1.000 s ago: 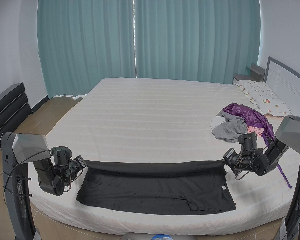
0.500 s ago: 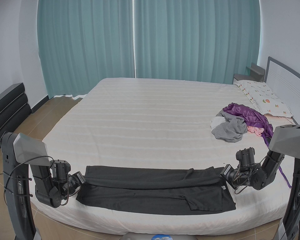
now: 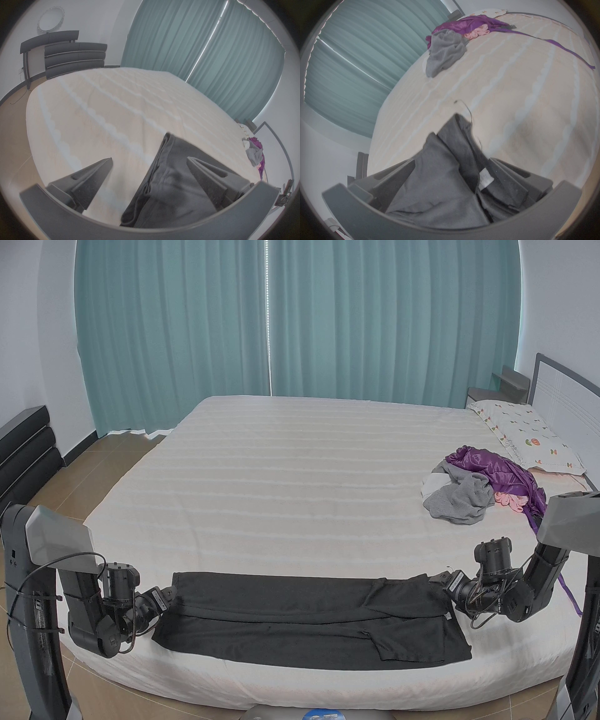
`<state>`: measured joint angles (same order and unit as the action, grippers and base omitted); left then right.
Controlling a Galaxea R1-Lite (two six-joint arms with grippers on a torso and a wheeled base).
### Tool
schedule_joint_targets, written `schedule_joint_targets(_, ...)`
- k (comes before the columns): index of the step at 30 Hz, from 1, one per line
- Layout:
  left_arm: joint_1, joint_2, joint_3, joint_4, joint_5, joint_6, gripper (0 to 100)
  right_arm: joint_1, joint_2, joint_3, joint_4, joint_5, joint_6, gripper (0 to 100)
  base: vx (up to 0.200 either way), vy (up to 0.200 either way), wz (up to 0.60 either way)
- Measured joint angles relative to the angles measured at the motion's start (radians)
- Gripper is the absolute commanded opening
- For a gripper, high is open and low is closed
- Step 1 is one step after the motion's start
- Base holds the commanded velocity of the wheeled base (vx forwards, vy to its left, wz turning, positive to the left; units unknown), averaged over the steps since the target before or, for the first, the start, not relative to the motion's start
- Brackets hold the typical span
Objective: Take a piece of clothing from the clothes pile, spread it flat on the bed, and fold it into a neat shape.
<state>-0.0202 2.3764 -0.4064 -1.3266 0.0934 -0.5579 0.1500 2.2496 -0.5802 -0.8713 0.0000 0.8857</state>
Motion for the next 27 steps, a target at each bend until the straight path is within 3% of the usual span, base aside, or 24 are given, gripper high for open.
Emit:
schedule_joint_targets(7, 0.005, -0.031, -0.1, 0.024, -0.004, -0.003, 100, -0.043, -0.026, -0.039, -0.005, 0.02, 0.021, 100, 0.0, 0.0, 0.0)
schedule_joint_targets(15, -0.009, 0.04, -0.339, 0.146, -0.008, -0.003, 100, -0.06, 0.026, -0.103, -0.026, 0.058, 0.067, 100, 0.0, 0.0, 0.0)
schedule_joint_targets(20, -0.026, 0.109, -0.435, 0.225, -0.067, -0.003, 100, -0.063, 0.066, -0.105, -0.104, 0.068, 0.078, 100, 0.0, 0.0, 0.0)
schedule_joint_targets(21, -0.027, 0.114, -0.439, 0.228, -0.07, -0.003, 0, -0.063, 0.07, -0.104, -0.107, 0.068, 0.078, 100, 0.0, 0.0, 0.0)
schedule_joint_targets(27, -0.033, 0.14, -0.458, 0.231, -0.072, -0.004, 0, -0.063, 0.088, -0.099, -0.11, 0.069, 0.081, 100, 0.0, 0.0, 0.0)
